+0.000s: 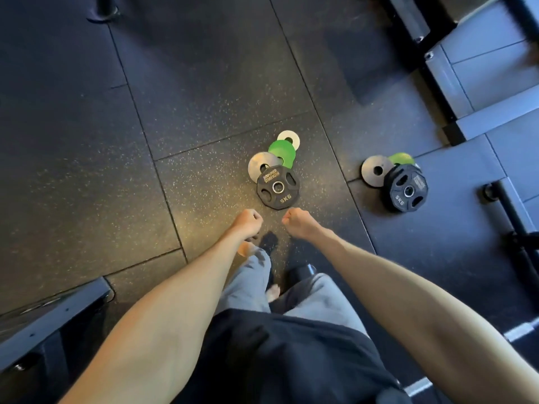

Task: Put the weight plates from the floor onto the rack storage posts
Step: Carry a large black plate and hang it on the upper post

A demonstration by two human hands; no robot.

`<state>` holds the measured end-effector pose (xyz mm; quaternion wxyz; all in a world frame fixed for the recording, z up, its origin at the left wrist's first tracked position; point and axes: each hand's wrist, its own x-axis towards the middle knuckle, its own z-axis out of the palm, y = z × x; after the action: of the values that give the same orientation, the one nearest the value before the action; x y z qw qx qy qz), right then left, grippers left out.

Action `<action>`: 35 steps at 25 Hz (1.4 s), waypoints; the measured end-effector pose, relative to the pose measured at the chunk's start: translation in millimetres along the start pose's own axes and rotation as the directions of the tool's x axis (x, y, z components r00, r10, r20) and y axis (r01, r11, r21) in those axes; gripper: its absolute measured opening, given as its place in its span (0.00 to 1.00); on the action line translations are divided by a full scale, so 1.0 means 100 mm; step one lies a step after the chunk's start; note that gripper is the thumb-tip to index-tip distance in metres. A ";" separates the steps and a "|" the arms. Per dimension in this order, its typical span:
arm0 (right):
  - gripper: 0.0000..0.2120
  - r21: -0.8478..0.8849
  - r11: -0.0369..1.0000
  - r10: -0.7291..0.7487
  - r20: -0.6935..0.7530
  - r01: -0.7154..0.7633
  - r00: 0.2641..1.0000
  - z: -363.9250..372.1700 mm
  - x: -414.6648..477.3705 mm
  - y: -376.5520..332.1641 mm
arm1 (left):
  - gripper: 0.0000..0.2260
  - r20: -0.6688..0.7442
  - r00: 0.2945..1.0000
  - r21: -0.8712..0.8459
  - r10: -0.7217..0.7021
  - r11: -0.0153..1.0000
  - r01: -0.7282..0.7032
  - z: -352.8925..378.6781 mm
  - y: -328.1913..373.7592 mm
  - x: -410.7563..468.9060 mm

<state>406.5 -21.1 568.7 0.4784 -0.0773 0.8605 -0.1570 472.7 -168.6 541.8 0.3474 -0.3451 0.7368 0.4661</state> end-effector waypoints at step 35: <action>0.17 0.054 0.969 0.246 -0.274 -0.240 0.930 0.81 6.55 1.99 | 0.27 -0.183 0.690 -0.595 -0.700 0.638 0.489 1.84 -1.00 6.22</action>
<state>131.5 -35.4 -63.2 0.3691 0.0574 0.9205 -0.1143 267.8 -146.2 -80.8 0.2245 -0.7376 0.4828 0.4152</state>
